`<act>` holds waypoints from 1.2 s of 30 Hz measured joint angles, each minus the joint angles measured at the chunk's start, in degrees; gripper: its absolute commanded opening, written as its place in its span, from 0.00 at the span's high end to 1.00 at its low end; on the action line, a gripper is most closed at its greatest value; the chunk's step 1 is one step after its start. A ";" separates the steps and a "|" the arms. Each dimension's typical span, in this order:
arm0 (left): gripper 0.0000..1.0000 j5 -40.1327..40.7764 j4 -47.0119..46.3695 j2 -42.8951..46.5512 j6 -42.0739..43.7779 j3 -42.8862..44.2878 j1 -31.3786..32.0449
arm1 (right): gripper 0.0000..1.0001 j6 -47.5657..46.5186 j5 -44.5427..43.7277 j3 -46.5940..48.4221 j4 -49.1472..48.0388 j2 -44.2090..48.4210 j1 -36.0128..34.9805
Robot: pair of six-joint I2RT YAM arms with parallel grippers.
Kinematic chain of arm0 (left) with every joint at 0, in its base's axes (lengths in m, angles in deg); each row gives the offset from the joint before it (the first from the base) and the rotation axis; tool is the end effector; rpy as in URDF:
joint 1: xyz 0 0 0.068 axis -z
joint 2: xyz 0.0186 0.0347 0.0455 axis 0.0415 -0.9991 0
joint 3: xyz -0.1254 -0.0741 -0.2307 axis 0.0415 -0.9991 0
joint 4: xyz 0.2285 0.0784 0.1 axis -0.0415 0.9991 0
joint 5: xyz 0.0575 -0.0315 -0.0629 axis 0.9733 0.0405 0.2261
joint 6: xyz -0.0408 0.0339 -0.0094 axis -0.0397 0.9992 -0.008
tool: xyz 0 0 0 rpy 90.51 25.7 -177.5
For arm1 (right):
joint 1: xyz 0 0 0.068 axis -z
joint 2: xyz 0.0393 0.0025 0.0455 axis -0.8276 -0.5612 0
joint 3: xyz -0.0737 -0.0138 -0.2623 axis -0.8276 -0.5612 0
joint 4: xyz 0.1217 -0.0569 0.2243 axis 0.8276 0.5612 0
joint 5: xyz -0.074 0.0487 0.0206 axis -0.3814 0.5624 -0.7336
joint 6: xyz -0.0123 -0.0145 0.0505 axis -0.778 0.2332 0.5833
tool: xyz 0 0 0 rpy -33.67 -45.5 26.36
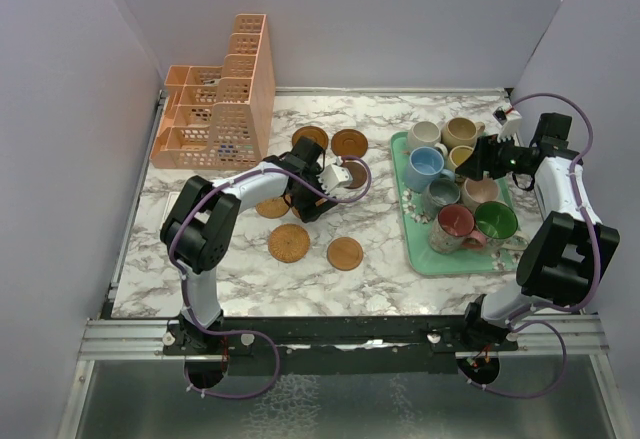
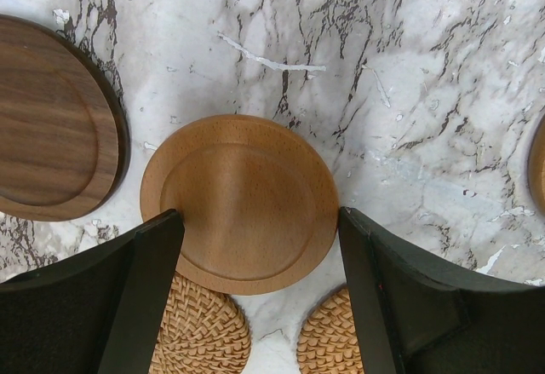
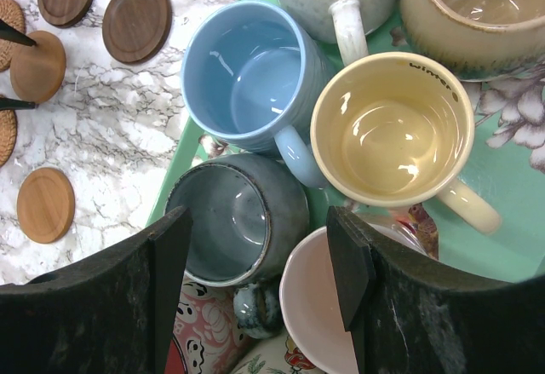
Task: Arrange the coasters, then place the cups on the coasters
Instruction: Move the coaster to the center of the board.
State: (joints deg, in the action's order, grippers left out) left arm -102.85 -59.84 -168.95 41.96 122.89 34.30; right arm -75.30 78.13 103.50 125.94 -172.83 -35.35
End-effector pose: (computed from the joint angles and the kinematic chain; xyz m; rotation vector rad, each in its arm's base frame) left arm 0.3212 -0.2097 0.1703 1.4192 2.2520 -0.3250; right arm 0.3084 -0.0874 0.2653 -0.2979 2.2549 0.6922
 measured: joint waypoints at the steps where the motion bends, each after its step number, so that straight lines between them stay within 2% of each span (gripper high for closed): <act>1: 0.24 -0.02 0.00 0.00 0.00 0.02 0.00 | 0.34 0.00 0.00 0.00 0.00 0.00 0.00; 11: 0.23 -0.11 0.04 -0.02 -0.17 0.07 0.00 | 0.34 0.00 0.07 0.00 0.00 0.00 0.00; 24: 0.13 -1.64 2.25 -0.02 -1.77 1.16 -0.37 | 0.34 -0.02 0.09 0.00 0.04 -0.02 0.00; 29: 0.12 -2.51 3.69 0.07 -2.32 2.01 -0.35 | 0.34 -0.02 0.09 0.00 0.04 -0.02 0.00; 36: 0.11 -5.25 4.28 2.69 0.48 0.87 3.32 | 0.34 -0.02 0.09 0.00 0.07 -0.02 0.00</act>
State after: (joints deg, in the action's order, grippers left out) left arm -108.09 -55.56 -166.26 42.44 123.76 37.63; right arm -75.32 78.22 103.50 126.01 -172.85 -35.35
